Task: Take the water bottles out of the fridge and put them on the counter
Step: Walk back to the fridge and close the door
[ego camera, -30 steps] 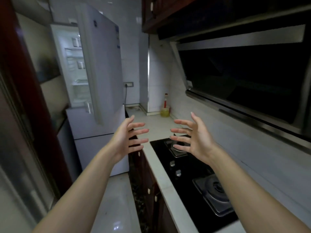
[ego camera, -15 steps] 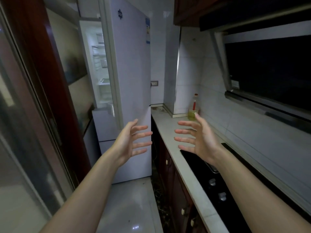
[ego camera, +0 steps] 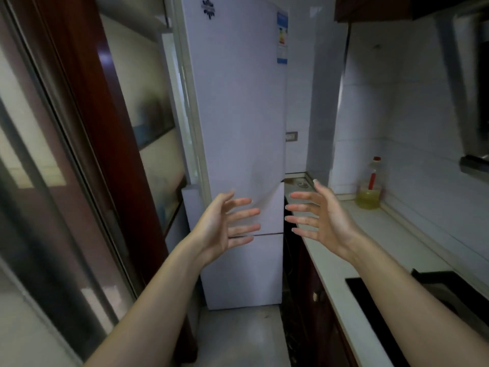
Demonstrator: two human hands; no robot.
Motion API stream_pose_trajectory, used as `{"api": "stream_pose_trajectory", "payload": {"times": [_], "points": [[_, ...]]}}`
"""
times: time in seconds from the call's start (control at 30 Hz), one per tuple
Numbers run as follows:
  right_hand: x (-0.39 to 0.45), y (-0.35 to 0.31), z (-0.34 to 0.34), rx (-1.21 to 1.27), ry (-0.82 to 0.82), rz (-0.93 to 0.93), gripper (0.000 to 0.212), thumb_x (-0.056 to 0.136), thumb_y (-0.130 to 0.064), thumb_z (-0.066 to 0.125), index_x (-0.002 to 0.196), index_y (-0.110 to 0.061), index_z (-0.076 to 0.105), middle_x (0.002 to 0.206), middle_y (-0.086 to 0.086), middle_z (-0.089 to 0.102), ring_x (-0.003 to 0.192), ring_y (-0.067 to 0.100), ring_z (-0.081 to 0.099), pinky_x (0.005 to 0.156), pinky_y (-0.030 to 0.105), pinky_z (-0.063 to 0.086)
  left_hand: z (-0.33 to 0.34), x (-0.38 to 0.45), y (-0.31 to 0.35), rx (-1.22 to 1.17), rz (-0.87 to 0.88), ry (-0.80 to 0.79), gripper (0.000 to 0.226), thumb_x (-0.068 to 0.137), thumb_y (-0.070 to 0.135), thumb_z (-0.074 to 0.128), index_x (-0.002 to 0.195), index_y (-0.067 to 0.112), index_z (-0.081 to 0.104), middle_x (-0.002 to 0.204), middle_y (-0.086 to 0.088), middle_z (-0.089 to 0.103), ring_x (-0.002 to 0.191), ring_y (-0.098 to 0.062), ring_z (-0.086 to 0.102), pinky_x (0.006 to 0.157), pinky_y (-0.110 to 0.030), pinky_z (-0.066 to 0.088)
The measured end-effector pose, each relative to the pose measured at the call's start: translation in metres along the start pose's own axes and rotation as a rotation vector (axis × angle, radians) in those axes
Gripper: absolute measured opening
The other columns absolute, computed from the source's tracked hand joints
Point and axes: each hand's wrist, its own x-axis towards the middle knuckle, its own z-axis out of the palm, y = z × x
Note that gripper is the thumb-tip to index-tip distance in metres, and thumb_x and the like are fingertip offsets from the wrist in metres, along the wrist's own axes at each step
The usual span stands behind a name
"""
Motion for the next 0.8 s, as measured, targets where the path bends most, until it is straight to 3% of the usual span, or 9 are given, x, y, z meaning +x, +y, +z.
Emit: {"api": "stream_pose_trajectory", "payload": {"times": [0.17,0.3,0.43,0.5,0.57,0.67,0.8], "points": [[0.089,-0.015,0.005,-0.013,-0.059,-0.018,0.053,0.095,-0.066,0.048,0.112,-0.024,0.076,0.109,0.006,0.078,0.1,0.027,0.076,0.09,0.047,0.056,0.008,0.068,0.029,0.121,0.078,0.057,0.043,0.099,0.052,0.045,0.122,0.024,0.068,0.115,0.0,0.077,0.102,-0.027,0.075,0.095,-0.044,0.055],[0.144,-0.02,0.011,-0.064,-0.093,-0.028,0.049,0.097,-0.061,0.049,0.112,-0.023,0.076,0.107,0.005,0.078,0.099,0.026,0.076,0.09,0.045,0.057,0.002,0.1,0.04,0.213,0.12,0.121,0.038,0.1,0.049,0.046,0.12,0.025,0.068,0.113,0.004,0.077,0.099,-0.022,0.075,0.09,-0.039,0.056],[0.191,-0.019,0.037,-0.208,-0.084,-0.115,0.032,0.101,-0.047,0.052,0.105,-0.023,0.074,0.106,0.006,0.074,0.095,0.022,0.071,0.091,0.041,0.052,-0.013,0.112,0.052,0.308,0.208,0.183,0.03,0.102,0.042,0.048,0.119,0.026,0.066,0.119,0.003,0.074,0.102,-0.018,0.072,0.097,-0.042,0.055],[0.214,-0.014,0.052,-0.348,-0.086,-0.264,0.02,0.101,-0.038,0.057,0.101,-0.025,0.072,0.104,-0.001,0.073,0.099,0.019,0.067,0.091,0.034,0.049,-0.028,0.115,0.057,0.514,0.395,0.284,0.025,0.102,0.039,0.052,0.119,0.027,0.065,0.12,0.003,0.072,0.106,-0.014,0.069,0.1,-0.043,0.053],[0.235,-0.006,0.065,-0.568,-0.098,-0.459,0.015,0.099,-0.034,0.061,0.109,-0.026,0.07,0.109,-0.008,0.068,0.107,0.014,0.063,0.09,0.025,0.047,-0.045,0.115,0.063,0.902,0.638,0.451,0.037,0.099,0.043,0.052,0.129,0.024,0.061,0.124,0.006,0.069,0.112,-0.011,0.064,0.099,-0.036,0.051],[0.26,0.001,0.089,-0.827,-0.11,-0.683,0.037,0.095,-0.034,0.065,0.13,-0.021,0.063,0.127,-0.004,0.055,0.122,0.015,0.052,0.099,0.025,0.036,-0.073,0.118,0.074,1.374,0.9,0.688,0.05,0.094,0.041,0.052,0.137,0.015,0.057,0.131,-0.004,0.064,0.119,-0.021,0.057,0.095,-0.035,0.047],[0.289,0.005,0.125,-0.982,-0.129,-0.83,0.057,0.094,-0.04,0.065,0.147,-0.023,0.048,0.159,0.003,0.031,0.145,0.018,0.029,0.113,0.031,0.026,-0.114,0.138,0.079,1.58,0.928,0.79,0.056,0.094,0.04,0.052,0.143,0.012,0.053,0.148,-0.013,0.053,0.139,-0.034,0.046,0.107,-0.048,0.04]]}}
